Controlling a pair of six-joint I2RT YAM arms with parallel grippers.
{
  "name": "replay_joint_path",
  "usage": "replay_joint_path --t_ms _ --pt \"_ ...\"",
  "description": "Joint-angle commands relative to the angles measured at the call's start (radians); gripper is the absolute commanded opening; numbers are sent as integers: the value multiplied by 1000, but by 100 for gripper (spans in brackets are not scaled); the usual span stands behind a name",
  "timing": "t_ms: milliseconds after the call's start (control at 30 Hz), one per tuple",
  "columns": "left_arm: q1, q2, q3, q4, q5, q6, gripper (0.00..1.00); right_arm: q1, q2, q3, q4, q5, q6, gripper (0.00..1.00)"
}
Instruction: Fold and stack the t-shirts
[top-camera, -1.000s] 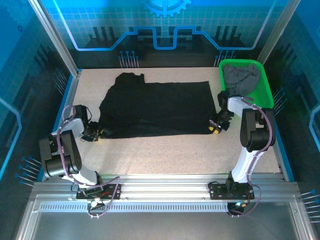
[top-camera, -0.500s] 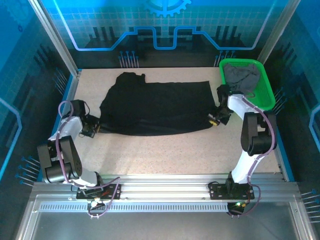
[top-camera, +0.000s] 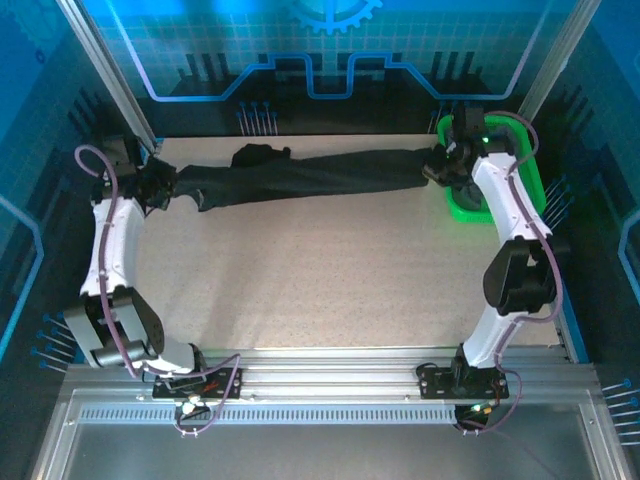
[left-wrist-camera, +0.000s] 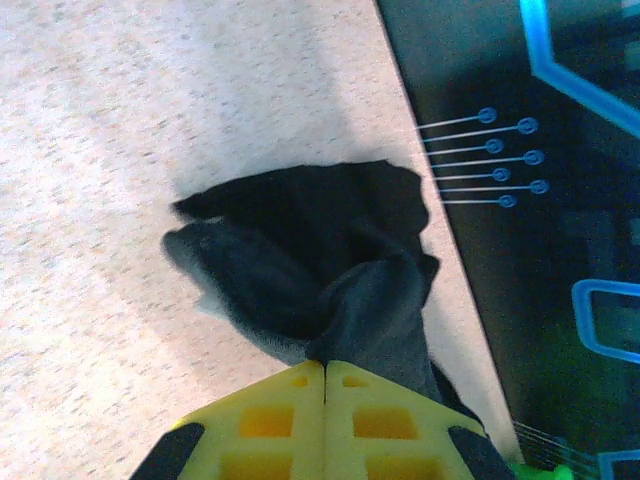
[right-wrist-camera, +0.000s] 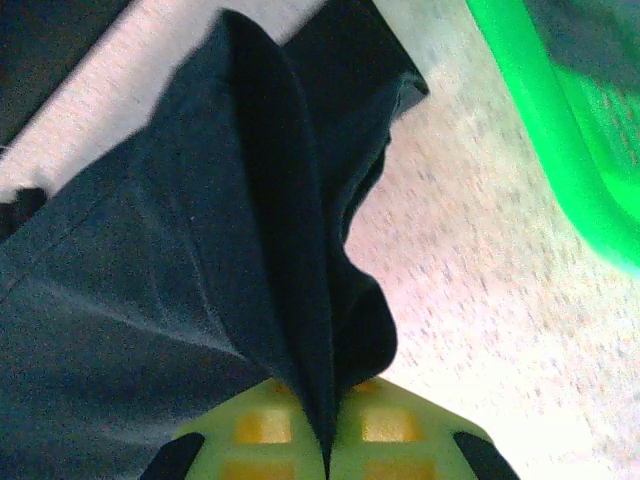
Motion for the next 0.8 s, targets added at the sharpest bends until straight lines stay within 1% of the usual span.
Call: replay_joint_path --t_ms 0,100,200,367,533,767 --pt "-1 -104 -165 -116 -58 14 0 -17 -92 -201 -32 4 36 0" --pt "-24 -185 -314 -152 -113 34 0 -19 -198 -397 -9 51 57 0" --pt "-56 -230 -430 -188 -169 83 0 -33 -277 -561 9 91 50 0" --pt "-86 -305 -596 -229 -214 138 0 -55 -302 -723 15 111 2 0" --pt "-89 -354 -713 -245 -211 108 0 -69 -301 -789 12 135 -12 0" --pt "-89 -360 -728 -260 -231 94 0 -85 -267 -789 -27 202 -13 0"
